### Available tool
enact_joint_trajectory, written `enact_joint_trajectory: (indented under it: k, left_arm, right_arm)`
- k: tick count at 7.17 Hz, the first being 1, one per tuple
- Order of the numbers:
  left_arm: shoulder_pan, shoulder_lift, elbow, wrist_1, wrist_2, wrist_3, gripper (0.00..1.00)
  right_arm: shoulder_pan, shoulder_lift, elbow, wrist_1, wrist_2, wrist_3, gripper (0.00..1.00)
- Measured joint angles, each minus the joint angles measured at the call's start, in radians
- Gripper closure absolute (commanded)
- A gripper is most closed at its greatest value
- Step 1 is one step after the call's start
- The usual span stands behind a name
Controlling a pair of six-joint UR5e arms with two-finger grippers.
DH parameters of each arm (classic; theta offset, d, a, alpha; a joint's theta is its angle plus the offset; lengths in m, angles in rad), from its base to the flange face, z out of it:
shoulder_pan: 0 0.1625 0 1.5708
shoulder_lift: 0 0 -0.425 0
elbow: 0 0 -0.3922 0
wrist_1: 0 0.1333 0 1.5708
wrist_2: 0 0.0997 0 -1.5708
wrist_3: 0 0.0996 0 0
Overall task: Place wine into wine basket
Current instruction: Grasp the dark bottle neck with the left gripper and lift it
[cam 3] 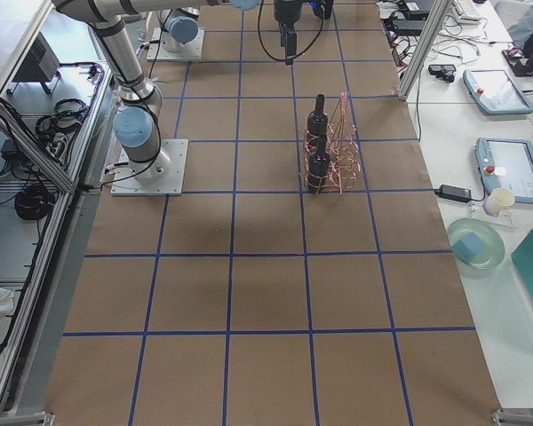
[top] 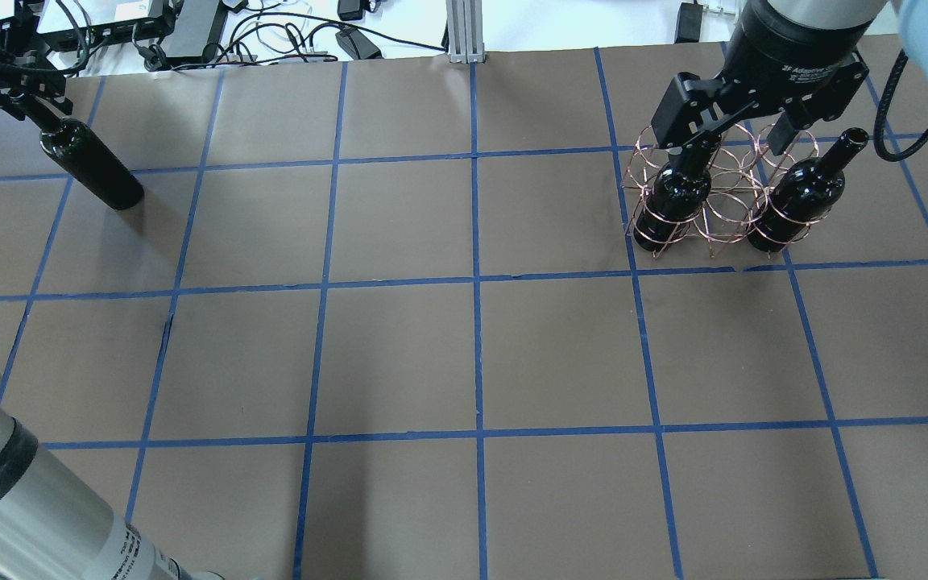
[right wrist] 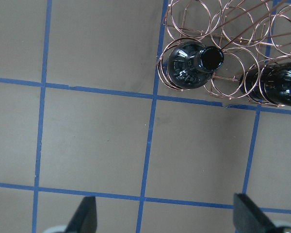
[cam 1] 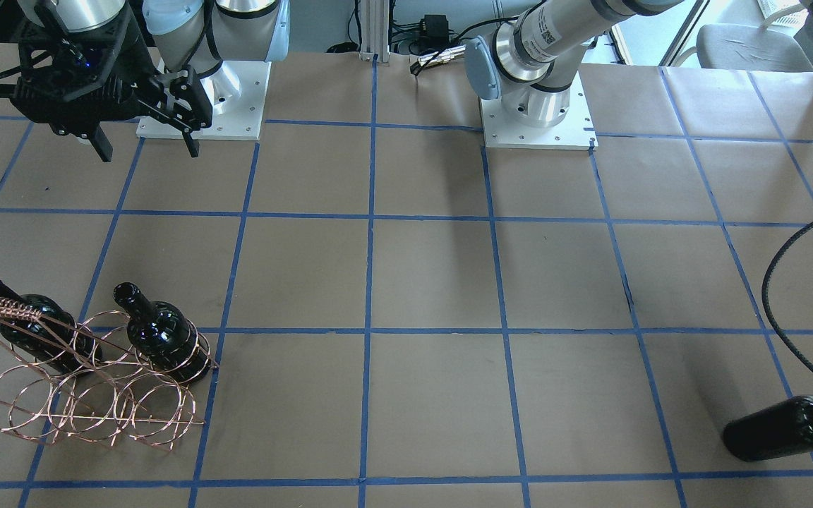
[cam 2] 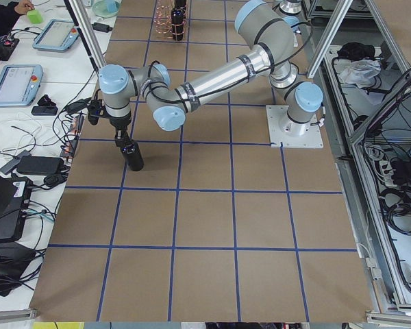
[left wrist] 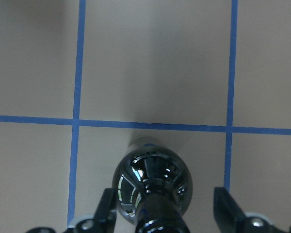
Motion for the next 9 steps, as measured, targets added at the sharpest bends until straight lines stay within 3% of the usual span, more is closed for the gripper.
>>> enact_joint_trajectory:
  k: [1,6,9]
  left_arm:
    - [0.000,0.000,0.000,-0.001,0.004,0.003,1.00]
    - [-0.001,0.038,-0.013,-0.031,0.001,0.010,1.00]
    - [-0.069,0.158,-0.120,-0.060,-0.003,-0.075,1.00]
  right_arm:
    - [0.000,0.000,0.000,0.000,0.000,0.000,0.01]
    - [0.000,0.000,0.003,-0.002,0.001,-0.001,0.01]
    - [0.000,0.000,0.005,-0.005,0.000,-0.002,0.01]
